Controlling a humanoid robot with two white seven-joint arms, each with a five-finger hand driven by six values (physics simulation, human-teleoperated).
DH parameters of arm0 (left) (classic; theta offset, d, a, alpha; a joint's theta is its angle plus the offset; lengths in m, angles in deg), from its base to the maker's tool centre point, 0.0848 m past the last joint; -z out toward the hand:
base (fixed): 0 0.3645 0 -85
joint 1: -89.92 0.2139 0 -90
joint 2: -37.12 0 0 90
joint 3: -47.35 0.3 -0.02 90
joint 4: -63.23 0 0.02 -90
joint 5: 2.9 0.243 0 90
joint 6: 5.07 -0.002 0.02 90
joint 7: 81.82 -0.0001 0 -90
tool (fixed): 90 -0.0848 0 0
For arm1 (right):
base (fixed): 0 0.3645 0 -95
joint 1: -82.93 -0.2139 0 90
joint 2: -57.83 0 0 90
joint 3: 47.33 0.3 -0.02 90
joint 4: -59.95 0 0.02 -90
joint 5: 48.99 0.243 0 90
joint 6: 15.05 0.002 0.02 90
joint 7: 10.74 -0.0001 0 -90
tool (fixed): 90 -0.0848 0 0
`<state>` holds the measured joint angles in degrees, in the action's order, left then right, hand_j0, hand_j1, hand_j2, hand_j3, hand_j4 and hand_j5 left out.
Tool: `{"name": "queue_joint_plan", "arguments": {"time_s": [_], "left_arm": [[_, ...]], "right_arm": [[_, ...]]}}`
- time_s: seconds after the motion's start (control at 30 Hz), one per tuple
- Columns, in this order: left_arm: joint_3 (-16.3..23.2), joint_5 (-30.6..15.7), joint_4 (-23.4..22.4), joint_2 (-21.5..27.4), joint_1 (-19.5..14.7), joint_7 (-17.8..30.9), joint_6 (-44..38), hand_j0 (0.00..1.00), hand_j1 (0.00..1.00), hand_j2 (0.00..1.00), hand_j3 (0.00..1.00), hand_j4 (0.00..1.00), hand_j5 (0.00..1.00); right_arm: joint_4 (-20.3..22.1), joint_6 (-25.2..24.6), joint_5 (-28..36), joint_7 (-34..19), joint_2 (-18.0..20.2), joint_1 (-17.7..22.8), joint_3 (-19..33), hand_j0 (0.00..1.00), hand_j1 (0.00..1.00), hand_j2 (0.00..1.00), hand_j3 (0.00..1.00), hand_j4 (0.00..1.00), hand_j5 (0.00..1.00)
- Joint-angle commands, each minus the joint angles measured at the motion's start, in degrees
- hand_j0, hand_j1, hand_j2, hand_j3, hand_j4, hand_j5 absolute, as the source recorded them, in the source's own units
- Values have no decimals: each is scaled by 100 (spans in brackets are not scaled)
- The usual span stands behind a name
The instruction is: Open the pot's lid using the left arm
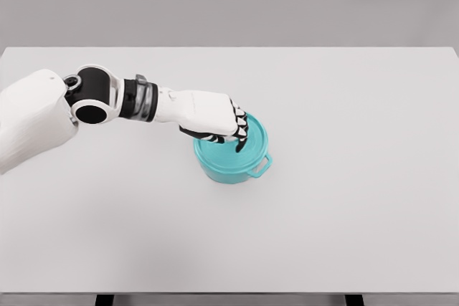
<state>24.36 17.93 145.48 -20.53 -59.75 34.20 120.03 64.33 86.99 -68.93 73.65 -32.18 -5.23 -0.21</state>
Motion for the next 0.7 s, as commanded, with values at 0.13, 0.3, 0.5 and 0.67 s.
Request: {"name": "queue_joint_plan", "arguments": {"time_s": [0.13,0.3,0.5,0.67], "left_arm": [[-39,-18,238,535,-184,-18,-10,38,38,38,38,38,38],[-162,-26,414,1677,-246,-27,-10,39,39,39,39,39,39],[-223,140,370,2460,-150,0,-10,40,40,40,40,40,40],[-206,193,317,2460,-97,-9,-10,62,62,62,62,62,62]], "right_arm": [[2,1,-1,-1,1,0,0,100,100,100,100,100,100],[2,1,-1,-1,1,0,0,100,100,100,100,100,100],[2,1,-1,-1,1,0,0,100,100,100,100,100,100],[2,1,8,-1,1,0,0,100,100,100,100,100,100]]}}
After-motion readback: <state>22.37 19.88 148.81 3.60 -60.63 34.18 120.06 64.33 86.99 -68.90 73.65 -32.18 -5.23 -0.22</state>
